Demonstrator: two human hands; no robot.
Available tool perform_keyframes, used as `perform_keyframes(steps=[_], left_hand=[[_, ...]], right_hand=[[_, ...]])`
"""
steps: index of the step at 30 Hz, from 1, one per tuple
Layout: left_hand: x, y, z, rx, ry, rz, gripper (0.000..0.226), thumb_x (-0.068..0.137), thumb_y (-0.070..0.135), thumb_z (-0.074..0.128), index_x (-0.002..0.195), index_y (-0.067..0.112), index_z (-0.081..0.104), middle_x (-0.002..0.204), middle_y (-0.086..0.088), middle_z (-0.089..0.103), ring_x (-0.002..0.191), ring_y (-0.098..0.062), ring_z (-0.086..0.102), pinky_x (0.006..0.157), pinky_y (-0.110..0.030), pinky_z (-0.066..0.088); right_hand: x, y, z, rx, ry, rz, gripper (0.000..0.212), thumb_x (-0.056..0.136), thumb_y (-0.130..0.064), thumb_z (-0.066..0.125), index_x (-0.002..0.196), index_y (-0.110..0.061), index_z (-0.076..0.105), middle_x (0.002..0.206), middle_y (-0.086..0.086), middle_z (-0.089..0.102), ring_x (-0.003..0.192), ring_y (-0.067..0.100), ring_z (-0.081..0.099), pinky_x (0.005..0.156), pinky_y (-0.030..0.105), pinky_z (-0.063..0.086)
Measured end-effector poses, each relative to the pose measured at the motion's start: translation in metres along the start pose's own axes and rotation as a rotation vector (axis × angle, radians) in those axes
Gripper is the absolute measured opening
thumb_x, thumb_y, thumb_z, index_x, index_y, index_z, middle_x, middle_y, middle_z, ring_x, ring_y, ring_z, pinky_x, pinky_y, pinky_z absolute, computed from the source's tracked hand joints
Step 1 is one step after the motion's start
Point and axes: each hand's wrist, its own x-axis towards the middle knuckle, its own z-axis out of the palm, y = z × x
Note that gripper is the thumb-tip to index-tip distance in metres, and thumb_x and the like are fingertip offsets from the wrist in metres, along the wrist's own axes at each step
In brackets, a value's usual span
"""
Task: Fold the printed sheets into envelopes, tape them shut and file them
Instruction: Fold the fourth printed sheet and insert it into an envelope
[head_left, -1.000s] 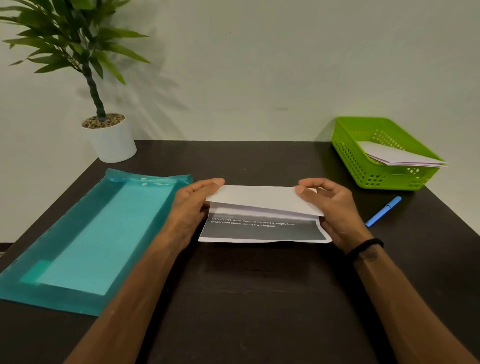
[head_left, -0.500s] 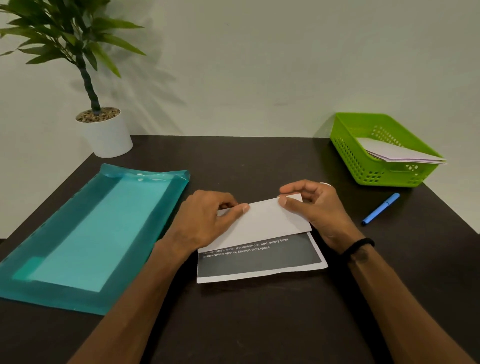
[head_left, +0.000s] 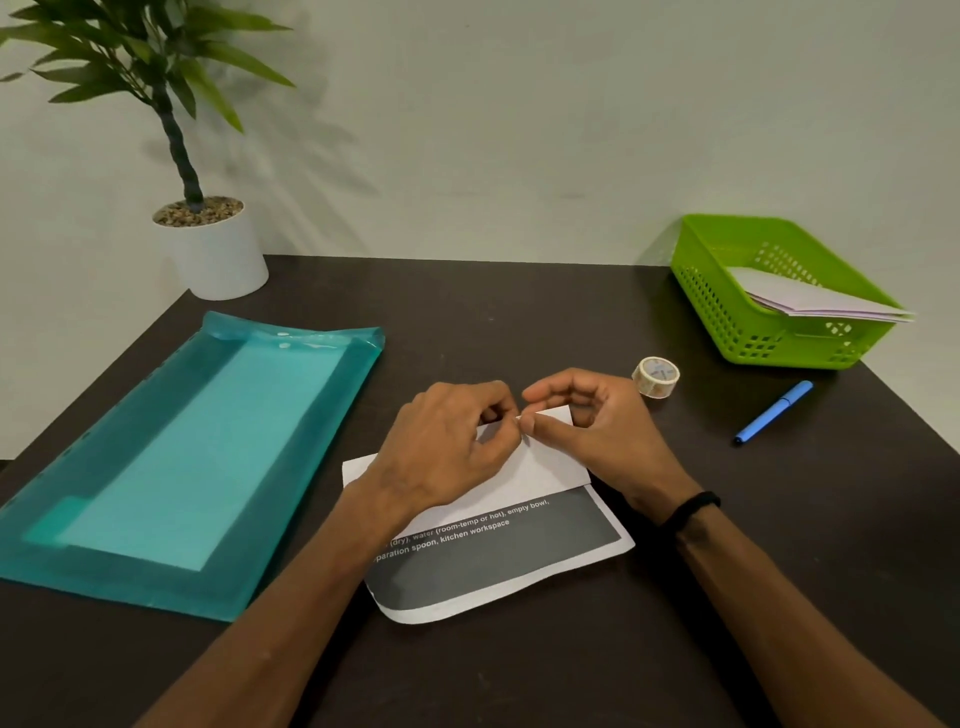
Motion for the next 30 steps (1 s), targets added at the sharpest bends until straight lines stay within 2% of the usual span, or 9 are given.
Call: perform_keyframes(steps=[2, 6, 11, 14, 18, 23, 30], left_hand=[[0.000, 0.000, -0.001, 0.008, -0.005, -0.016, 0.018, 0.097, 0.048, 0.056, 0.095, 0.034, 0.068, 0.083, 0.017, 0.069, 0.075, -0.005, 0.065, 0.070, -0.027, 0.057], [0.002, -0.006, -0.004, 0.029, 0.017, -0.061, 0.011, 0.096, 0.042, 0.062, 0.093, 0.034, 0.069, 0.087, 0.015, 0.070, 0.076, -0.005, 0.065, 0.073, -0.020, 0.054], [0.004, -0.013, -0.009, 0.027, 0.042, -0.084, 0.009, 0.093, 0.043, 0.064, 0.088, 0.036, 0.066, 0.082, 0.015, 0.069, 0.073, -0.007, 0.065, 0.072, -0.022, 0.057], [0.004, -0.016, -0.013, 0.021, 0.062, -0.086, 0.015, 0.087, 0.050, 0.058, 0.084, 0.037, 0.064, 0.077, 0.017, 0.067, 0.069, -0.006, 0.064, 0.069, -0.021, 0.055], [0.004, -0.022, -0.020, 0.030, 0.113, -0.103, 0.011, 0.089, 0.040, 0.066, 0.081, 0.033, 0.067, 0.073, 0.019, 0.067, 0.067, -0.005, 0.063, 0.065, -0.022, 0.052], [0.004, -0.031, -0.024, 0.019, 0.204, -0.123, 0.014, 0.085, 0.040, 0.063, 0.077, 0.029, 0.068, 0.067, 0.017, 0.065, 0.062, -0.007, 0.060, 0.061, -0.028, 0.054], [0.005, -0.040, -0.026, -0.012, 0.256, -0.147, 0.013, 0.089, 0.031, 0.069, 0.077, 0.027, 0.067, 0.064, 0.016, 0.063, 0.058, -0.007, 0.060, 0.061, -0.021, 0.050]], right_hand=[[0.000, 0.000, 0.000, 0.004, 0.012, 0.003, 0.022, 0.085, -0.007, 0.086, 0.104, -0.010, 0.076, 0.093, 0.003, 0.081, 0.081, 0.012, 0.076, 0.074, 0.024, 0.061], [0.002, 0.001, -0.004, 0.013, 0.059, 0.003, 0.021, 0.085, -0.006, 0.085, 0.102, -0.012, 0.077, 0.093, 0.003, 0.081, 0.086, 0.017, 0.078, 0.078, 0.029, 0.063], [0.005, 0.002, -0.013, 0.030, 0.168, 0.022, 0.019, 0.085, -0.008, 0.086, 0.101, -0.013, 0.077, 0.092, 0.002, 0.081, 0.086, 0.019, 0.078, 0.075, 0.030, 0.062], [0.006, 0.003, -0.020, 0.045, 0.226, 0.025, 0.018, 0.085, -0.008, 0.086, 0.100, -0.013, 0.077, 0.092, 0.003, 0.081, 0.084, 0.018, 0.078, 0.073, 0.030, 0.061], [0.007, 0.001, -0.030, 0.114, 0.318, 0.007, 0.017, 0.083, -0.003, 0.086, 0.097, -0.008, 0.077, 0.083, 0.003, 0.079, 0.074, 0.011, 0.072, 0.068, 0.023, 0.057], [0.007, -0.002, -0.040, 0.167, 0.402, 0.034, 0.018, 0.084, -0.003, 0.085, 0.098, -0.009, 0.077, 0.084, 0.005, 0.079, 0.073, 0.013, 0.074, 0.064, 0.024, 0.057], [0.007, -0.002, -0.046, 0.175, 0.456, 0.060, 0.017, 0.085, -0.009, 0.085, 0.100, -0.009, 0.077, 0.094, 0.012, 0.080, 0.081, 0.018, 0.075, 0.070, 0.028, 0.061]])
